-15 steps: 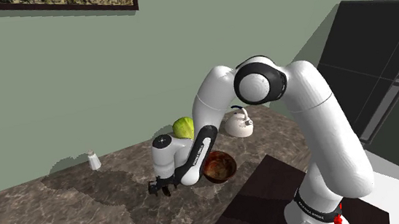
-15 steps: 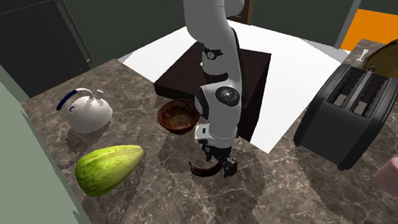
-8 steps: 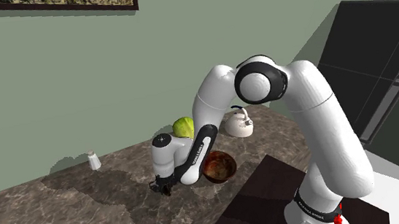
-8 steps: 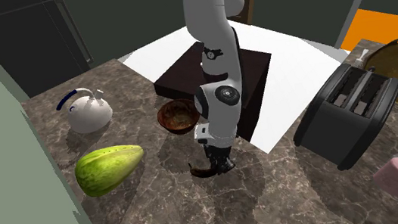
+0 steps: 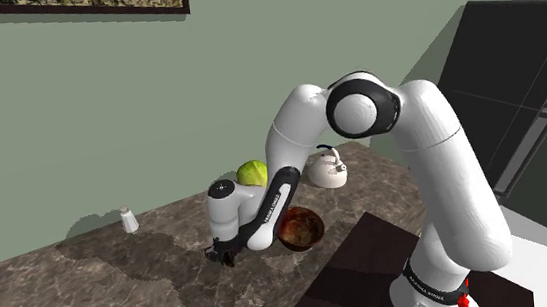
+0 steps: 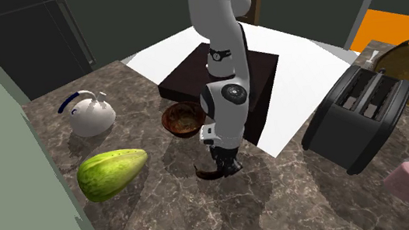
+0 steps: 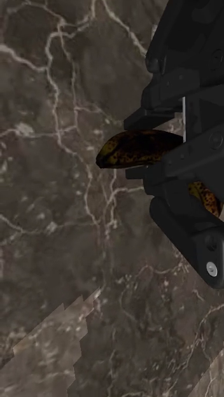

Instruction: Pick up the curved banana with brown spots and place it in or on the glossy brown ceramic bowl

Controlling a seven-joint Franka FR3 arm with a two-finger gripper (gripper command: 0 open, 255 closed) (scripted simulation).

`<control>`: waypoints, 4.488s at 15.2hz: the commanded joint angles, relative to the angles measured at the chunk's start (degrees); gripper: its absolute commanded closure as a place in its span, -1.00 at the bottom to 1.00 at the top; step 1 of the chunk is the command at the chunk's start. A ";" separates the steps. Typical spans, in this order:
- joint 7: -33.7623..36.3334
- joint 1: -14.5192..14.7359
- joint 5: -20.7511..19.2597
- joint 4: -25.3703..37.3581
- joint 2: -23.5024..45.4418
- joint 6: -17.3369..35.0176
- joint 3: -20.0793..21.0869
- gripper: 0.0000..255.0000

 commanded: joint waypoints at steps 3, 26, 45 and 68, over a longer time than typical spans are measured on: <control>-1.26 -1.21 1.18 -1.15 -2.84 -1.81 1.45 1.00; -9.71 -6.95 11.03 -4.32 -18.60 -14.06 9.20 1.00; -33.36 -17.19 24.29 -38.64 -44.85 -2.50 4.97 1.00; -22.10 -22.49 4.67 -41.69 -33.83 11.14 1.82 1.00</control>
